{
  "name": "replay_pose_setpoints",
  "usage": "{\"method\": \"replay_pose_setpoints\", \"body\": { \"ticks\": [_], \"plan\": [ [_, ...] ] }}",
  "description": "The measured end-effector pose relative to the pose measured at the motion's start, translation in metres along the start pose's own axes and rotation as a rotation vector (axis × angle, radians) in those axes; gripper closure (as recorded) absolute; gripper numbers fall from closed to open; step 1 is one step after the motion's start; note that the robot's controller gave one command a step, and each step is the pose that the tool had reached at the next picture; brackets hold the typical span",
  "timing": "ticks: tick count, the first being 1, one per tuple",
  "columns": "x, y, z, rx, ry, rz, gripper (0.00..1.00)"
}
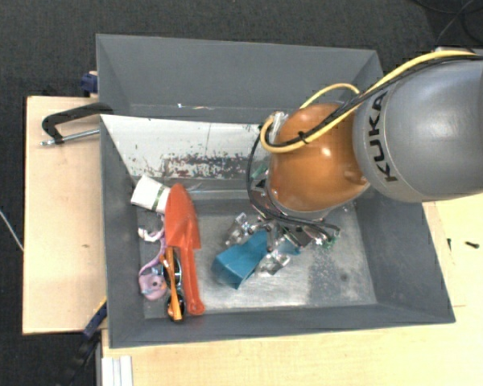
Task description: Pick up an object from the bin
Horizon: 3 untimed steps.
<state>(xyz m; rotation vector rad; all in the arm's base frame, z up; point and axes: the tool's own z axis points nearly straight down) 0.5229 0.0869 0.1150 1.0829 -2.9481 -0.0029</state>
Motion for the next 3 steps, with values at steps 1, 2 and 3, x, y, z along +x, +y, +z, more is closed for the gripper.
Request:
{"method": "replay_pose_setpoints", "body": {
  "ticks": [1,2,3],
  "plan": [
    [-0.001,0.000,-0.010,0.003,-0.005,0.001,1.00],
    [0.000,0.001,-0.016,0.001,-0.001,0.000,1.00],
    [0.000,0.001,-0.024,0.001,0.000,0.001,1.00]
  ]
}}
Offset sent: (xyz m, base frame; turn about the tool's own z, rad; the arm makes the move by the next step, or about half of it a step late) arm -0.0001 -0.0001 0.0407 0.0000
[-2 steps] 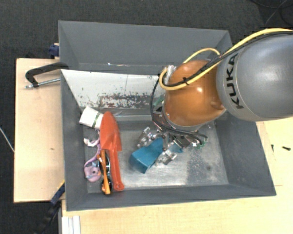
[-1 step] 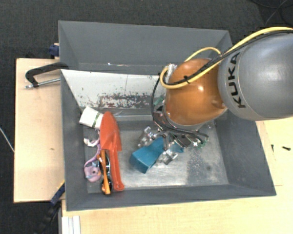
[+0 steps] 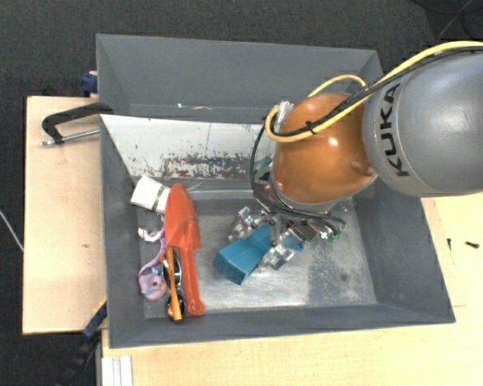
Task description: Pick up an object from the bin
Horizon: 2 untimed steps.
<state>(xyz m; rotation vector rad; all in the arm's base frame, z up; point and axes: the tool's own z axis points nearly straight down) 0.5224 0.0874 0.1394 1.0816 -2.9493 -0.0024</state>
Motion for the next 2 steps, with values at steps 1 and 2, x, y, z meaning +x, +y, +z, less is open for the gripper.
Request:
{"method": "replay_pose_setpoints", "body": {
  "ticks": [1,2],
  "plan": [
    [0.000,0.001,-0.010,-0.002,0.002,0.000,1.00],
    [0.000,0.001,-0.024,-0.001,0.001,0.000,1.00]
  ]
}}
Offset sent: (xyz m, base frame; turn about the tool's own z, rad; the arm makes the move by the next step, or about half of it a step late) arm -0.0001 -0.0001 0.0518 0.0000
